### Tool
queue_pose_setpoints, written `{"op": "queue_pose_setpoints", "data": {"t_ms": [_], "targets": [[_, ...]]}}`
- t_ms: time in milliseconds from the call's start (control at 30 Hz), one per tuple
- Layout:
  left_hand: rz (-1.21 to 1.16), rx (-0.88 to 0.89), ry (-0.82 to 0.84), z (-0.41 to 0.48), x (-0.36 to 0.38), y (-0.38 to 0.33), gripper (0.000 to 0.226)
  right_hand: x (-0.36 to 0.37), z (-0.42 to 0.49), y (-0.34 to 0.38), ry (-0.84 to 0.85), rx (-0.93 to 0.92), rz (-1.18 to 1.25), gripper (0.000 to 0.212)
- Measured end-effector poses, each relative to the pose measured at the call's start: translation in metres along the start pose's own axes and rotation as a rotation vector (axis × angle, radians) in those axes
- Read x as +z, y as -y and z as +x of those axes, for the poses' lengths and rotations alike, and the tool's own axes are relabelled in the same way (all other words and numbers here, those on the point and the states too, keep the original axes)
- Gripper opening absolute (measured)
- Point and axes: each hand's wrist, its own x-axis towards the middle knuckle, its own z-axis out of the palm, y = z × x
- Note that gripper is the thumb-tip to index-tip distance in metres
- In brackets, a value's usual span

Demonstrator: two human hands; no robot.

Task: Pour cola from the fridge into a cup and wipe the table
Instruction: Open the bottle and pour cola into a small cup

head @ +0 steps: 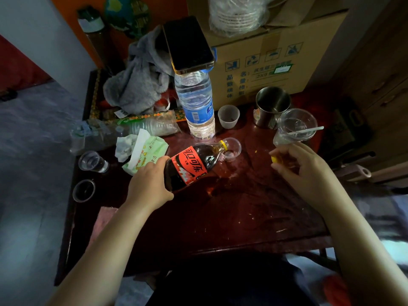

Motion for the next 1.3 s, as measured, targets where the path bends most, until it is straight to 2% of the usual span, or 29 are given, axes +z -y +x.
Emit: {"op": "queue_pose_setpoints", "data": {"t_ms": [900,1300], "targets": [[0.008,0.009,0.022,-0.003,0.003,0.001,0.086,-0.003,-0.006,0.000,-0.012,0.018,-0.015,0.023],[-0.077,0.010,0.008,-0.013,0.005,0.005,0.087,-0.004,-0.008,0.001,0.008,0.024,-0.016,0.023]]}}
